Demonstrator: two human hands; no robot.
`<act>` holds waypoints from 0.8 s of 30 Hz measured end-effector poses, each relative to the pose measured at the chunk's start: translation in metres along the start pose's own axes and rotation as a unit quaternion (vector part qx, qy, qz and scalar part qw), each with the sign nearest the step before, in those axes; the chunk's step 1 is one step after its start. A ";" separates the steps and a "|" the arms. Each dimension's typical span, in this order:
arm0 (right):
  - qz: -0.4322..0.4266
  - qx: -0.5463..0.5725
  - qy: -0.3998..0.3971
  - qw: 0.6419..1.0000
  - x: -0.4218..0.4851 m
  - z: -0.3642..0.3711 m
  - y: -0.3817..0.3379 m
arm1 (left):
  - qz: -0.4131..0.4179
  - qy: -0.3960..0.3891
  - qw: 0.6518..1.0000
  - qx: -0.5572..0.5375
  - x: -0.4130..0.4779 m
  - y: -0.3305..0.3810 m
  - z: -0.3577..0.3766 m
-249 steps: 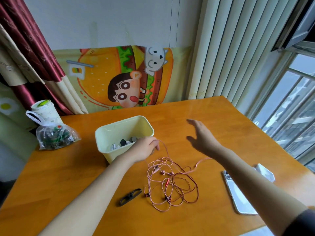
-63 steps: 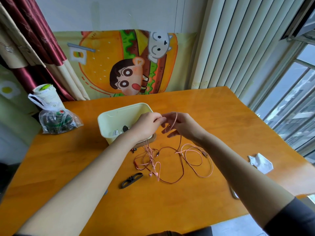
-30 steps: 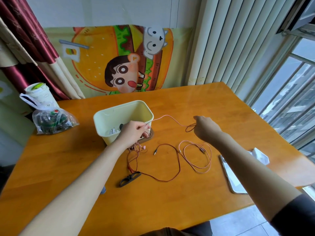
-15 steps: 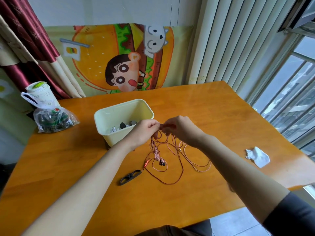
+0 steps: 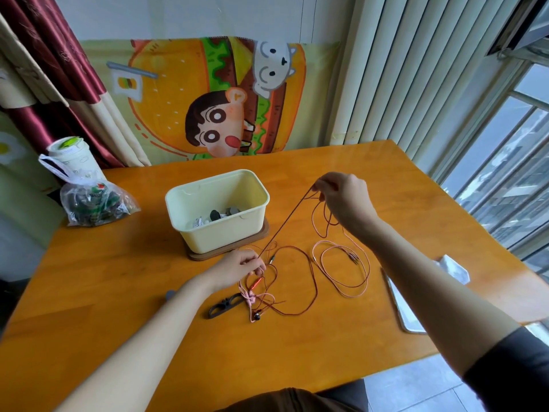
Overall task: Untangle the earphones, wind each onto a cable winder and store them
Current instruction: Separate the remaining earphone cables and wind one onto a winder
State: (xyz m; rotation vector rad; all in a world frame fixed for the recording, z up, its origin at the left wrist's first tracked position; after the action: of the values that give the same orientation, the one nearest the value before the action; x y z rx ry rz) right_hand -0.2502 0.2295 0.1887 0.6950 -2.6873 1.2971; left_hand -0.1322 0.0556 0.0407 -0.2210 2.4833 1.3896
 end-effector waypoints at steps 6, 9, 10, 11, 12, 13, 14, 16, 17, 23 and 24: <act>0.034 0.021 0.063 0.997 0.004 -0.013 0.015 | -0.036 0.017 0.999 0.018 -0.005 -0.026 -0.007; 0.079 0.027 0.093 0.992 0.010 -0.029 0.038 | -0.061 0.038 0.997 0.023 -0.009 -0.045 -0.017; 0.097 0.019 0.096 0.990 0.010 -0.030 0.048 | -0.066 0.048 0.996 0.025 -0.009 -0.048 -0.021; 0.117 0.002 0.095 0.989 0.010 -0.030 0.059 | -0.071 0.054 0.995 0.033 -0.008 -0.049 -0.024; 0.141 -0.032 0.081 0.986 0.009 -0.028 0.070 | -0.074 0.061 0.994 0.043 -0.007 -0.048 -0.026; 0.164 -0.082 0.047 0.982 0.009 -0.022 0.082 | -0.076 0.071 0.993 0.053 -0.004 -0.046 -0.029; 0.185 -0.142 -0.012 0.972 0.008 -0.013 0.094 | -0.077 0.082 0.992 0.059 -0.002 -0.042 -0.031; 0.213 -0.236 -0.143 0.937 -0.001 0.009 0.112 | -0.074 0.091 0.991 0.059 0.002 -0.031 -0.034; 0.215 -0.262 -0.186 0.922 -0.008 0.017 0.117 | -0.067 0.090 0.992 0.059 0.005 -0.024 -0.034; 0.046 -0.123 -0.194 0.972 -0.028 0.045 0.051 | 0.010 0.066 0.996 0.061 0.013 0.031 -0.026; 0.009 -0.094 -0.211 0.973 -0.032 0.051 0.033 | 0.024 0.063 0.996 0.062 0.014 0.039 -0.024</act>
State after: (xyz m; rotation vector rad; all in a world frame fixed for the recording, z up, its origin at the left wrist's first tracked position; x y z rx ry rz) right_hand -0.2297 0.2203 0.1240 1.0225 -3.0976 0.9670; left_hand -0.1600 0.0555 0.0801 -0.2308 2.6839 1.2706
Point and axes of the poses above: each hand's wrist, its own x-axis towards the middle knuckle, its own z-axis out of the palm, y = z × x, the point moved 6 cm from there along x, towards the middle knuckle, and after that the axes turned 2 degrees about x, right-handed, at the moved point
